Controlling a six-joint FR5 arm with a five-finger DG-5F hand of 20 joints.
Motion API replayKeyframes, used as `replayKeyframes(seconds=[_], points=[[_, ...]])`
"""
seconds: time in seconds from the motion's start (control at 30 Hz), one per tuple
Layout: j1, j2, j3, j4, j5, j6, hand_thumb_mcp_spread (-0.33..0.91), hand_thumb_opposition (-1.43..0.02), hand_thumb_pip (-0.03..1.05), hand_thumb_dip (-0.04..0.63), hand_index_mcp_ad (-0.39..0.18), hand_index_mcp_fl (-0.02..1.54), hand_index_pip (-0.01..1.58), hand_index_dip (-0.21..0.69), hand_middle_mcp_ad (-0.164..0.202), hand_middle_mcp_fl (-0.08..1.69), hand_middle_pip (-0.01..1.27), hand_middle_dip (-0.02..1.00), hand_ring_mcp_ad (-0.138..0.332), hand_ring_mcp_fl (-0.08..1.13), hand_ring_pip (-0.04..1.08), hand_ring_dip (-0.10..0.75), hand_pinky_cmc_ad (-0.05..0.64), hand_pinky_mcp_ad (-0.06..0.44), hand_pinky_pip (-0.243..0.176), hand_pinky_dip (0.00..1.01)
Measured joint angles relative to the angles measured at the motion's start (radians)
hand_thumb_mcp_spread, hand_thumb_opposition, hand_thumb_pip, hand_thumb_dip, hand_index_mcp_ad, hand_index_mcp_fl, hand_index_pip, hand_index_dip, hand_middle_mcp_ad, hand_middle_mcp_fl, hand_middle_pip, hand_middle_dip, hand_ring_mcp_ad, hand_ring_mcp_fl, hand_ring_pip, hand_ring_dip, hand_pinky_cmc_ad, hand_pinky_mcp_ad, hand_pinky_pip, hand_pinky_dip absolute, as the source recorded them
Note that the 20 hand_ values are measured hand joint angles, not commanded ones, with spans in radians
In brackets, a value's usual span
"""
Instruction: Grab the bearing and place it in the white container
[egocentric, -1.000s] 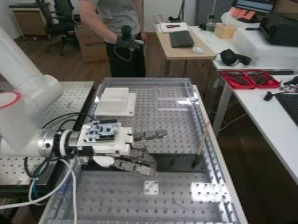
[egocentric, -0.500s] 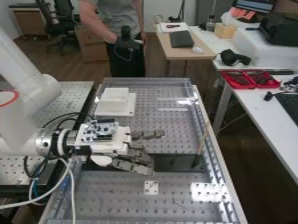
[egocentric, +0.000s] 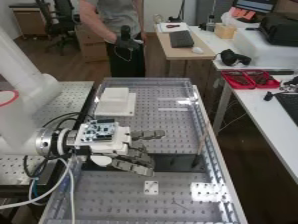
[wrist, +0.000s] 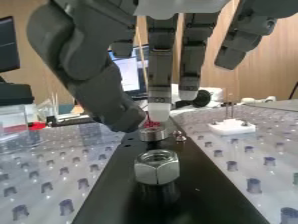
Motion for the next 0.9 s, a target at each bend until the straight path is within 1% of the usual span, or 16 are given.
replayKeyframes(seconds=[0.07,0.23,0.9], points=[[0.0,0.0,0.0,-0.004,0.0,0.0,0.5,-0.9,0.85,0.346,-0.138,0.01,0.21,-0.199,0.051,0.1,1.15,0.63,0.084,0.0,0.67,0.459,0.312,0.215,-0.089,0.24],[0.0,-0.001,-0.001,-0.005,0.001,0.002,0.5,-0.9,0.86,0.349,-0.138,0.01,0.21,-0.199,0.047,0.1,1.15,0.62,0.084,0.0,0.67,0.459,0.312,0.215,-0.089,0.26],[-0.007,-0.027,0.008,-0.002,-0.001,-0.001,0.5,-0.9,0.86,0.346,-0.138,0.01,0.23,-0.199,0.051,0.12,1.15,0.62,0.084,0.0,0.67,0.456,0.312,0.215,-0.089,0.26]])
